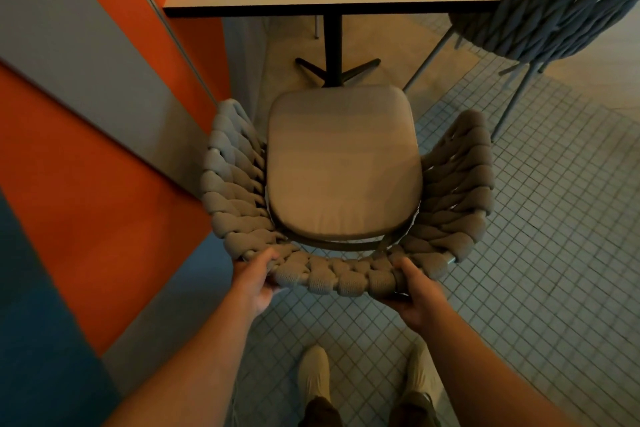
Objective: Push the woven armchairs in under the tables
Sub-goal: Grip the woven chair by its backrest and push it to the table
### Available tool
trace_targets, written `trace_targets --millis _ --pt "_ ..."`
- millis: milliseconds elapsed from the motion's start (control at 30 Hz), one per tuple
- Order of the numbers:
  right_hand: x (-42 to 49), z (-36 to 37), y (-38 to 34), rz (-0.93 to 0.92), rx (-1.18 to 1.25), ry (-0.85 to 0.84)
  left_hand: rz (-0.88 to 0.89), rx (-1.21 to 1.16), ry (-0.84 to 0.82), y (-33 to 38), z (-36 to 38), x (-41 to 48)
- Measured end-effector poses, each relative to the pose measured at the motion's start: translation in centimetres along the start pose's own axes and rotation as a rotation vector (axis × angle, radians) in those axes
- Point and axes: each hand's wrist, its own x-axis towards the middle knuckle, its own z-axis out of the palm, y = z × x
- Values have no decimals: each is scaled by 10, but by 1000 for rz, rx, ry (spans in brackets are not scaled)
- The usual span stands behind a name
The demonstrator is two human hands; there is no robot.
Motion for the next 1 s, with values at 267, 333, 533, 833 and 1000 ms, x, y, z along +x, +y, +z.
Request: trace_targets --millis 267,333,533,833,1000 --pt "2 -12 -4 -47 -20 44 -26 -38 20 -13 5 -11" --pt "1 -17 -3 -54 -31 72 -27 -43 11 -18 8 -19" --pt "-3 -17 -2 -69 -49 80 -27 -56 25 -18 14 -28" --pt "11 6 -22 -123 -31 42 18 -43 48 2 22 0" --pt "23 23 -31 -117 -67 20 19 -31 31 16 26 16"
